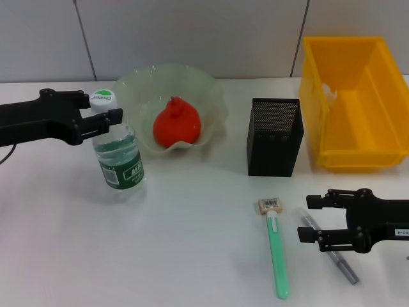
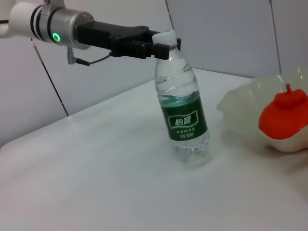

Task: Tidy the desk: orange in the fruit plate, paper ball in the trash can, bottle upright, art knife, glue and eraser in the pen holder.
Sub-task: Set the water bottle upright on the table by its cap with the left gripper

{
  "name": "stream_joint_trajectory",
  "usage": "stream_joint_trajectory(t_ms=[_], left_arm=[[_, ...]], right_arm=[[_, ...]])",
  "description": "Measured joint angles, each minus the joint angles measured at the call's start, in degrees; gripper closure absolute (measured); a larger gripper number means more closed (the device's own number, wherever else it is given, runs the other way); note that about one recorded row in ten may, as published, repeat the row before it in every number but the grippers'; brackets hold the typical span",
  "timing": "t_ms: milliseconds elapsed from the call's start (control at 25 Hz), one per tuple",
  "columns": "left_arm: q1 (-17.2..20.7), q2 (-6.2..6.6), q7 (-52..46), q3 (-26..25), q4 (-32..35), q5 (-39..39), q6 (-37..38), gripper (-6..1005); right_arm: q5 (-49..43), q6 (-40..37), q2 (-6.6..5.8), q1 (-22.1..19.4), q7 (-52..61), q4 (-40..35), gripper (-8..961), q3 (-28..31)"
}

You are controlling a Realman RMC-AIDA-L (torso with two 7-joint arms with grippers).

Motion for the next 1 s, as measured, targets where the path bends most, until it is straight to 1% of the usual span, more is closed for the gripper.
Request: stream_joint_trajectory(t_ms=[80,480,1000], left_arm=[[0.04,-0.26,1.80,0.15,-0.84,-0.65,-1.01,558],[0.46,-0.28,5.80,0.26,-3.59,-3.22,-3.49,559],[0.41,-0.20,6.62,0.35,-4.74,-3.47,-4.81,559]], right_arm=[[0.01,0.00,0.00,-0.05,-0.04,0.00,169,0.00],[0.01,-0.01,-0.11,-0.19,-0.12,0.00,169,-0.01],[0.01,-0.01,-0.27,-0.12,-0.12,0.00,169,-0.01]])
